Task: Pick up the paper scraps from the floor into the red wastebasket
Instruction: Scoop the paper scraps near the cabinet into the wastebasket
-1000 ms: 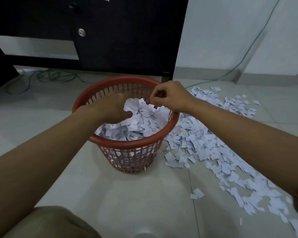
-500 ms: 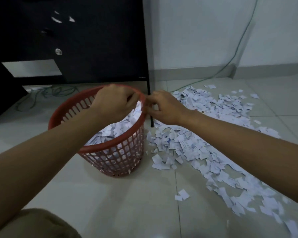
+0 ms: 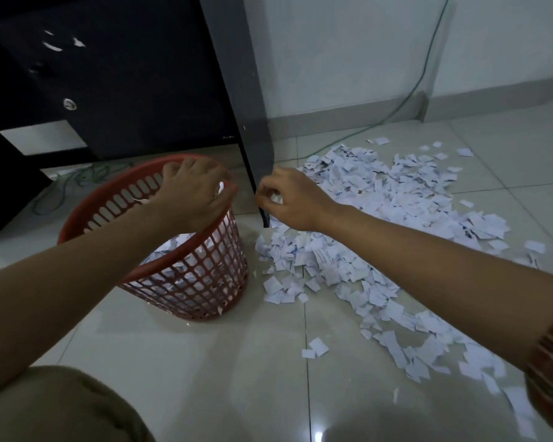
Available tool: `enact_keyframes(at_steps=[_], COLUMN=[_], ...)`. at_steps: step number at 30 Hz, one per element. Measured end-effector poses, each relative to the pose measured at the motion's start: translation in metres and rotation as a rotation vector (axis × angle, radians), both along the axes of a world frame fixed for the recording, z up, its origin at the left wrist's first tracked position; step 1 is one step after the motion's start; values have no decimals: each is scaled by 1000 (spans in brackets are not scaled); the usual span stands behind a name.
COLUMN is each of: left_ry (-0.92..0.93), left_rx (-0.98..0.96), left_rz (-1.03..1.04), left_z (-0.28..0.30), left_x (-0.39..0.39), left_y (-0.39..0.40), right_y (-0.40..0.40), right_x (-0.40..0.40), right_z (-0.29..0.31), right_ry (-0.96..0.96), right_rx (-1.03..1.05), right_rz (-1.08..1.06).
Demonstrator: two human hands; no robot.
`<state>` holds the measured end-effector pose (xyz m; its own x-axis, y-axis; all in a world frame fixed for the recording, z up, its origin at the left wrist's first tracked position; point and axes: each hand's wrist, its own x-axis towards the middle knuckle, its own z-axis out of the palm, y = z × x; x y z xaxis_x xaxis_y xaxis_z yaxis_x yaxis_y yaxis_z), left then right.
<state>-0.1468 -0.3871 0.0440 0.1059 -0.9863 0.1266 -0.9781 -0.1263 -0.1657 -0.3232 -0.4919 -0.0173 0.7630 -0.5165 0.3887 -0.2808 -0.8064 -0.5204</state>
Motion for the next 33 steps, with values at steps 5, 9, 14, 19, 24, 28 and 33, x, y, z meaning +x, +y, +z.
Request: enact_keyframes(at_steps=[5,9,14,19,24,28,33], left_ry=[27,-61,-172,-344,-421,-445,-364], left_rx=[-21,107,275,415,521,540,540], left_rz=[-176,-292,-388,-612,-726,-693,-634], left_z=[-12,-50,-90,-126,-148,-165,-195], left_x=[-52,-84,-137,-165,-171,-172,-181], left_y=[-20,-32,-39,-33,-46,-65,-82], right_y=[4,3,12,32,50,53,42], right_x=[-34,-72,-124,-170,-203,-220,-226], right_z=[-14,-44,-98,-142,-179,-204,-213], right_ry=[6,136,286,584,753,885,958], right_rx=[-20,8,76,94,56,67,101], right_rz=[-9,-64,-96,-80,-123,-185,-303])
